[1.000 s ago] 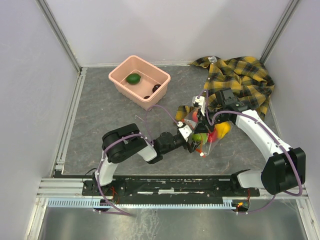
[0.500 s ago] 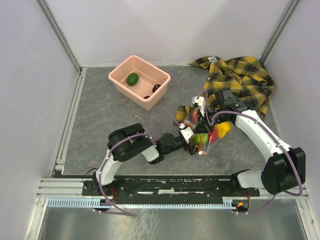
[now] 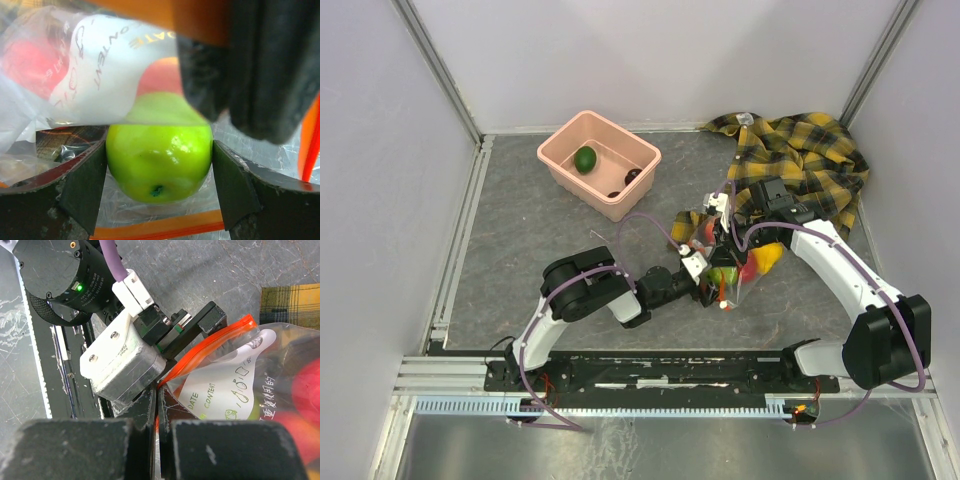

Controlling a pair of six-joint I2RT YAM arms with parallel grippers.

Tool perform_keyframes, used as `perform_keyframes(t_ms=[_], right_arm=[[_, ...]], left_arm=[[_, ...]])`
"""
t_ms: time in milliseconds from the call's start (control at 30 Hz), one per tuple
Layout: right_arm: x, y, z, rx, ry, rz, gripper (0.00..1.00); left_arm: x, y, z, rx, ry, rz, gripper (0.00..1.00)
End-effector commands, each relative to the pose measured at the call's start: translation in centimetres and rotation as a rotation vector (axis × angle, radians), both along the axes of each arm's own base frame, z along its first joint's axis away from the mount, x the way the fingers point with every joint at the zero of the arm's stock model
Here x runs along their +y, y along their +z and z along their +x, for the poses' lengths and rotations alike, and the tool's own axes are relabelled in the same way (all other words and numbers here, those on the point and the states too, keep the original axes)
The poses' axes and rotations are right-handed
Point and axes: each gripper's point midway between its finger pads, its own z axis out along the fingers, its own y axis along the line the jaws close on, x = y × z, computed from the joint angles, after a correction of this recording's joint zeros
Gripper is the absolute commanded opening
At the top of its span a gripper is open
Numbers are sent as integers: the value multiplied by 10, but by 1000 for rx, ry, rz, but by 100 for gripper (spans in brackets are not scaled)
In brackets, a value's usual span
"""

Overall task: Open the zip-top bag and remove the fake food
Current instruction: Pick up the fake fruit from the zipper food storage bag.

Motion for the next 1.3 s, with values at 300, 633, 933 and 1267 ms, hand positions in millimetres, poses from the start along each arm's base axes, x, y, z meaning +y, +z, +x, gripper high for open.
perform_keyframes(t_ms=[300,633,933,1267], right_arm=[[6,21,3,-66,29,40,2],[6,19,3,-65,28,38,2],[6,18,4,-59,28,35,2],[6,18,4,-63,26,31,2]], left_arm=[[17,36,-17,7,-21,-119,40],[44,53,-32,32,-18,-142,32],[64,67,-45,134,-9,-210,29],[77,62,-49,318,11,-144,28]])
